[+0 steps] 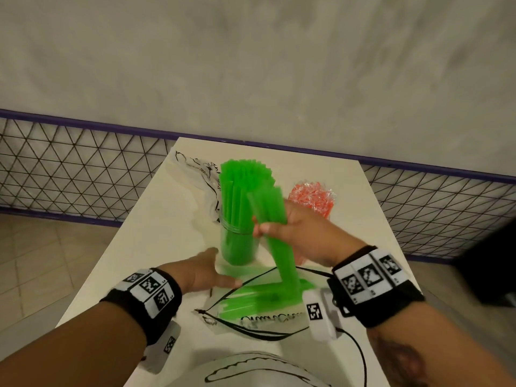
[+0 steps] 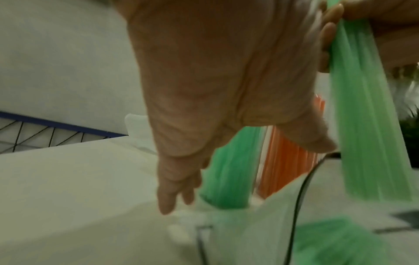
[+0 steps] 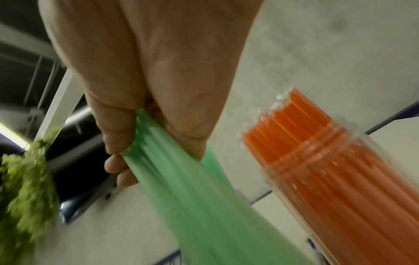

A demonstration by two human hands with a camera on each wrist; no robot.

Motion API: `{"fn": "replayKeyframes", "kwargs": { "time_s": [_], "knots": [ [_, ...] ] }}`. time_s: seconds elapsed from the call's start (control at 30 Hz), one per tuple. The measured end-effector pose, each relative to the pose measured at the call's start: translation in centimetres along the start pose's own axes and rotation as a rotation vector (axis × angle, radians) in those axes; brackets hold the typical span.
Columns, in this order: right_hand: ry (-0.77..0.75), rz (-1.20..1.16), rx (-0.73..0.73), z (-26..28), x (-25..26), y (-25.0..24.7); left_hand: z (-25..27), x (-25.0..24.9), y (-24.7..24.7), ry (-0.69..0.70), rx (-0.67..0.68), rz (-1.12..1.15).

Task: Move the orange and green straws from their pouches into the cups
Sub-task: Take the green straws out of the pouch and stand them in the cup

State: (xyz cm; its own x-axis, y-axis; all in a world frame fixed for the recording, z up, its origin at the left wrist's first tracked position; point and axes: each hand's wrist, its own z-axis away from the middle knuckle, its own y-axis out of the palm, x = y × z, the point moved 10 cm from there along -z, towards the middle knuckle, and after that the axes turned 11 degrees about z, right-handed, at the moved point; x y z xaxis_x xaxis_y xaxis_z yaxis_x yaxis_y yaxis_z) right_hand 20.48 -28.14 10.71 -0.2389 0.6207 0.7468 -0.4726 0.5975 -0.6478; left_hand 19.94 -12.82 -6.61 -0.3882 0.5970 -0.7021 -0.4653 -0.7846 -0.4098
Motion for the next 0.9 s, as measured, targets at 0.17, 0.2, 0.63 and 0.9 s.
{"fn": "replayKeyframes", "kwargs": {
  "time_s": [0.17,0.2,0.63,0.9],
  "knots": [
    [-0.182,-0.479,-0.224,0.2,3.4,-5.9,-0.4,-5.2,-6.1,0.247,-0.317,0.412],
    [-0.220,-0.565,-0.262,-0.1,3.7,-6.6,-0.5,-6.6,-7.0,0.313,-0.323,0.446],
    [-0.297,-0.476,-0.825,0.0,5.2,-9.7,-1.8,-11.1,-8.3,0.512,-0.267,0.332],
    [-0.290,-0.340,-0.878,-1.7,5.0,-7.8,-0.7,-11.2,-7.7,0.656,-0.260,0.390]
  ]
}}
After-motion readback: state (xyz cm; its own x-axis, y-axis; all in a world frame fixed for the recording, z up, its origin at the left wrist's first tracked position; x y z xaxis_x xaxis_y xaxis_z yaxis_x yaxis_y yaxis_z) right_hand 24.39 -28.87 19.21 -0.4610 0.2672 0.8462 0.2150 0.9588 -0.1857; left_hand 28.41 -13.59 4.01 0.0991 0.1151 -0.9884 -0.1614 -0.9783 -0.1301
